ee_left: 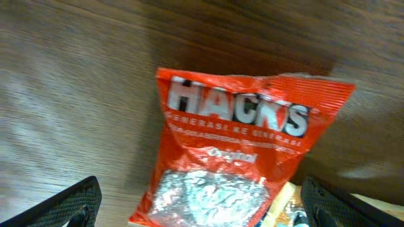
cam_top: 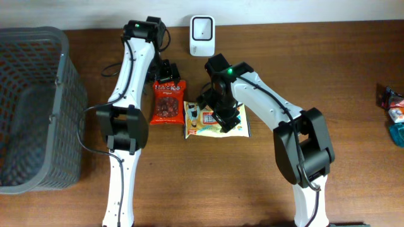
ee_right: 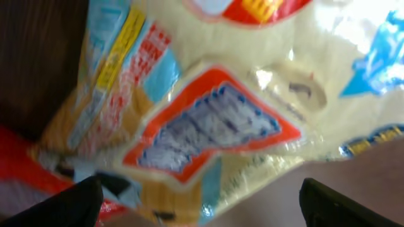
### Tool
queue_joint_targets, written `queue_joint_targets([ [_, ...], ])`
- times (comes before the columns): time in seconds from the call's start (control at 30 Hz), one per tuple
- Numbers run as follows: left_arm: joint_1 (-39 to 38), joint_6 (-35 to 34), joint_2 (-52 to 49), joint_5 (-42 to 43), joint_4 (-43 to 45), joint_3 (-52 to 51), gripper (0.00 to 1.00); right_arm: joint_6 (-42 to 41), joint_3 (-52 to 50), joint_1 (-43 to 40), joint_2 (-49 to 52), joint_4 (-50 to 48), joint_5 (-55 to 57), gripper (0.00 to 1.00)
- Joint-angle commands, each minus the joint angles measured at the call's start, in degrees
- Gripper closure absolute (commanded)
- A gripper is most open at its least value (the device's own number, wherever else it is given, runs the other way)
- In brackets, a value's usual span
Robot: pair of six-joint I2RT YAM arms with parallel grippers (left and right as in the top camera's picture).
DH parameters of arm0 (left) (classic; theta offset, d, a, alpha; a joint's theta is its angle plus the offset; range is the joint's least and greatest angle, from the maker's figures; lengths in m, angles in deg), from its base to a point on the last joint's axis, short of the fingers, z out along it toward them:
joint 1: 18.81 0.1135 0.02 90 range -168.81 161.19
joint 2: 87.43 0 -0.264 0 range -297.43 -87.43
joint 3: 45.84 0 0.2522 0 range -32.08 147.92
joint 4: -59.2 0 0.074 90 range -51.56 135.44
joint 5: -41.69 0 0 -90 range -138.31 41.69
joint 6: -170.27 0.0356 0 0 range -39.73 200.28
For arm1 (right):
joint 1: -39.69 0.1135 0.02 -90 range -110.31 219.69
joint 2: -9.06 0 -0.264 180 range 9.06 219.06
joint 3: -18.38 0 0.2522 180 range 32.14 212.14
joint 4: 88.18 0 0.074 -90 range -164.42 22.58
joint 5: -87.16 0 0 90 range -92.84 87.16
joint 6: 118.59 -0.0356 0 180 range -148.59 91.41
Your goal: Scan the item barcode
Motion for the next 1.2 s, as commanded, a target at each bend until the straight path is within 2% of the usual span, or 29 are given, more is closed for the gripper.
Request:
queue_joint_targets([
  [0.0,0.8,-0.9,-0.1,-2.3,0.0,0.7,0.01,-6.6,-2.3,0.0,0.5,-0.9,5.9,0.01],
  [0.07,0.8,-0.9,-0.1,-5.6,-0.1,0.7,0.01,-7.6,-3.8,0.0,2.1,-3.9,9.1,0.02],
  [0.2,0.8,-0.9,-0.1,-5.7,0.1,0.7,0.01,-4.3,-4.0,0.0,4.9,-8.2,9.3,0.21],
  [0.3,0.7,-0.9,-0.1,-5.8,1.5,0.7,0.01,-3.2,-4.0,-0.2,5.1,-8.8,12.6,0.54],
  [0.33,0.7,-0.9,-0.1,-5.8,1.5,0.7,0.01,-1.3,-4.0,-0.4,5.1,-8.9,13.3,0.64],
  [0.37,0.7,-0.9,-0.1,-5.8,1.5,0.7,0.01,1.8,-4.0,-0.8,5.1,-8.9,14.3,0.78],
  [0.43,0.8,-0.9,-0.1,-5.8,1.5,0.7,0.01,7.1,-4.0,-1.2,5.1,-9.5,16.0,0.96],
  [0.53,0.7,-0.9,-0.1,-5.8,1.4,0.7,0.01,29.7,-3.3,-3.6,5.1,-13.7,16.1,0.96],
  [0.6,0.7,-0.9,-0.1,-5.8,1.5,0.7,0.01,42.9,1.4,-6.4,5.0,-8.5,15.0,0.96],
  [0.67,0.7,-0.9,-0.1,-5.8,1.5,0.7,0.01,56.8,10.6,-9.1,4.9,1.0,13.0,0.95],
  [0.7,0.7,-0.9,-0.1,-5.8,1.5,0.7,0.01,59.4,14.0,-9.6,4.9,5.2,13.2,0.79],
  [0.73,0.7,-0.9,-0.1,-5.8,1.5,0.7,0.01,59.5,16.8,-10.2,4.9,8.9,13.3,0.45],
  [0.77,0.7,-0.9,-0.1,-5.8,1.5,0.7,0.01,57.4,18.9,-10.5,4.9,12.0,12.9,0.24],
  [0.8,0.7,-0.9,-0.1,-5.8,1.5,0.7,0.01,52.9,19.2,-10.5,4.9,13.9,12.9,0.09],
  [0.83,0.7,-0.9,-0.1,-5.8,1.5,0.7,0.01,49.4,18.7,-10.5,5.0,14.7,12.9,0.01],
  [0.97,0.7,-0.9,-0.1,-5.8,1.5,0.7,0.01,34.2,10.3,-9.7,5.0,11.6,14.6,0.01],
  [1.0,0.7,-0.9,-0.1,-5.8,1.5,0.7,0.01,30.2,5.3,-9.4,5.0,7.6,13.7,0.01],
  [1.1,0.7,-0.9,-0.1,-5.8,1.4,0.7,0.01,30.1,-1.7,-8.0,5.0,-2.9,12.0,0.0],
  [1.17,0.7,-0.9,-0.1,-5.8,1.5,0.7,0.01,31.7,-3.0,-7.4,5.0,-6.1,11.9,0.18],
])
